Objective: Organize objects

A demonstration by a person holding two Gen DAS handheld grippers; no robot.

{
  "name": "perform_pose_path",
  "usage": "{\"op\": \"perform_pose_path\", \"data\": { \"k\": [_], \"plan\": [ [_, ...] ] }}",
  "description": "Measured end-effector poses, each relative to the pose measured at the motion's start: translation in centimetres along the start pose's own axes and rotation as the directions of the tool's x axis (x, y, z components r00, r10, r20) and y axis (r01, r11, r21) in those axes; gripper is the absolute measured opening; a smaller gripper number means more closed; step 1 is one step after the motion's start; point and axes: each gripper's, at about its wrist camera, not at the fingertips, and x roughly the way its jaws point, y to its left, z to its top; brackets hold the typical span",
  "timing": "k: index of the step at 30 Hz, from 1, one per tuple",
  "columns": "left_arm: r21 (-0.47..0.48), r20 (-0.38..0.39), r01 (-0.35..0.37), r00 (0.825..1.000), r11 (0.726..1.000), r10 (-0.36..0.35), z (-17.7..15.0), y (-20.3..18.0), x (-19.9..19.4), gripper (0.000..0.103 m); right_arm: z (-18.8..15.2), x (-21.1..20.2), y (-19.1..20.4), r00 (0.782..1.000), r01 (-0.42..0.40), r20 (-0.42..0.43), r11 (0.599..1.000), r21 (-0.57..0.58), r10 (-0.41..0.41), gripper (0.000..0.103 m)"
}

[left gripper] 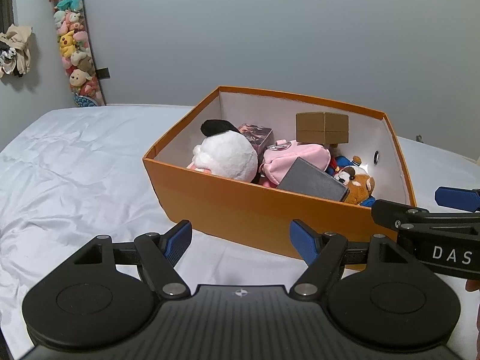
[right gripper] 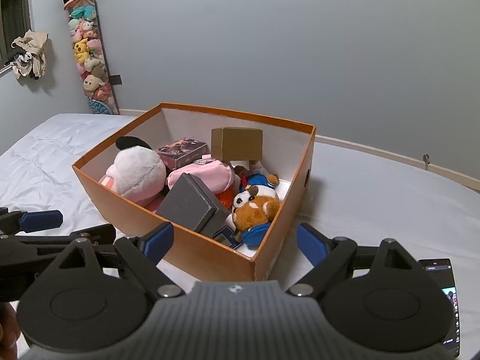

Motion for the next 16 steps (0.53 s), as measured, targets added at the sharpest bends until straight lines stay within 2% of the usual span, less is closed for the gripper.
{"op": "perform_pose_path", "data": {
  "k": [16],
  "plan": [
    [0.032,0.013,-0.013,1.000,0.999,0.012,-0.51,0.12,-0.78,0.087,-0.39,-0.05,-0.04,1.000,0.002,-0.006,1.000,0.000,-0.002,0.089]
  ]
}}
